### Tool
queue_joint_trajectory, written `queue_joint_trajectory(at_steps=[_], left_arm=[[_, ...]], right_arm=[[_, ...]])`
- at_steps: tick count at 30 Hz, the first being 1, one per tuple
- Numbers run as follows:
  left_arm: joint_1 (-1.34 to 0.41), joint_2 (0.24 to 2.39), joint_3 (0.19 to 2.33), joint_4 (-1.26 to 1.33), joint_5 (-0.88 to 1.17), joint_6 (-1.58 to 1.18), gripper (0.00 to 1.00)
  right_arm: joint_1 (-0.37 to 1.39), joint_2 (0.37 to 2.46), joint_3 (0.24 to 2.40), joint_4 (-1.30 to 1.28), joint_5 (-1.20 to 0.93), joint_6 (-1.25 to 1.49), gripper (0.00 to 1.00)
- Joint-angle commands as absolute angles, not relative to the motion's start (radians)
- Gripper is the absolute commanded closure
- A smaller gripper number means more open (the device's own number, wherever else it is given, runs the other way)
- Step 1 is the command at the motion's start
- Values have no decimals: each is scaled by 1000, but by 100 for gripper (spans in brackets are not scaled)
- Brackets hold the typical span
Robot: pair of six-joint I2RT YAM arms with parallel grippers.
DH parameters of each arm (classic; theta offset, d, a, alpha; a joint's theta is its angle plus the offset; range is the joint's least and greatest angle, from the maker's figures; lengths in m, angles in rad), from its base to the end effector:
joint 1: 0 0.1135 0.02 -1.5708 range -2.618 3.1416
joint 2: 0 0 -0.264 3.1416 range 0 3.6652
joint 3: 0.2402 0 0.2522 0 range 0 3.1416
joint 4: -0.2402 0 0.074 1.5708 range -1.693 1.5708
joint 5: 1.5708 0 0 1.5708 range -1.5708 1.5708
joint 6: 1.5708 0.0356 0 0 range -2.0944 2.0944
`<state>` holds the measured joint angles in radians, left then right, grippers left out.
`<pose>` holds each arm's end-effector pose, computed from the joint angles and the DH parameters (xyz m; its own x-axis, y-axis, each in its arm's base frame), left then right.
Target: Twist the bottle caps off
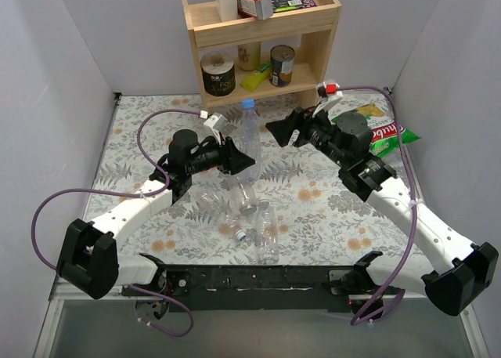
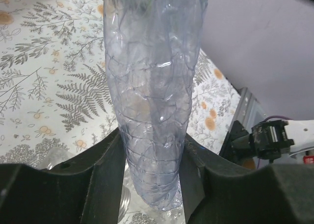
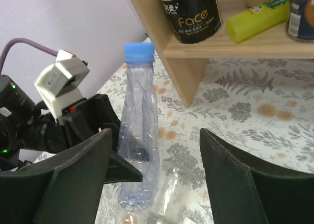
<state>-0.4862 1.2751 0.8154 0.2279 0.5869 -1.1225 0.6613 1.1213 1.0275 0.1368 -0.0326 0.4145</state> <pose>0.2473 -0.1530 0.2873 -0.8681 -0.3899 -0.3072 0.1921 0.3067 -0.9322 0.2078 0.1632 0.3928 -0.2265 0.3338 -0.9150 -0.5990 0.6930 0.4011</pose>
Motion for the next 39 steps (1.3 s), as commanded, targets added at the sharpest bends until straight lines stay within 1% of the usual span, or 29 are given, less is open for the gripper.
queue_joint_trajectory(at_steps=[1, 3, 7, 11, 15, 33, 36, 37, 39], left_arm=[[-528, 1247, 876, 134, 531, -1000, 91], [-551, 1255, 887, 114, 526, -979, 91], [-574, 1250, 899, 81, 499, -946, 91], [-586, 1246, 900, 72, 480, -934, 91], [-601, 1250, 904, 66, 479, -930, 91], [-658, 1258, 916, 29, 442, -884, 91], [-664, 1259, 916, 26, 433, -881, 91], [-664, 1261, 916, 28, 430, -881, 91], [-666, 1259, 916, 28, 426, -877, 91]], right_arm=[[643, 1173, 1259, -58, -101, 331, 21], [643, 1231, 1358, -109, -135, 321, 21], [641, 1316, 1466, -198, -149, 316, 20], [641, 1377, 1517, -235, -182, 325, 25], [641, 1394, 1516, -215, -202, 339, 28], [641, 1404, 1491, -187, -170, 337, 37], [641, 1402, 1486, -189, -160, 333, 42], [641, 1404, 1482, -189, -156, 331, 49], [641, 1401, 1477, -189, -153, 328, 58]])
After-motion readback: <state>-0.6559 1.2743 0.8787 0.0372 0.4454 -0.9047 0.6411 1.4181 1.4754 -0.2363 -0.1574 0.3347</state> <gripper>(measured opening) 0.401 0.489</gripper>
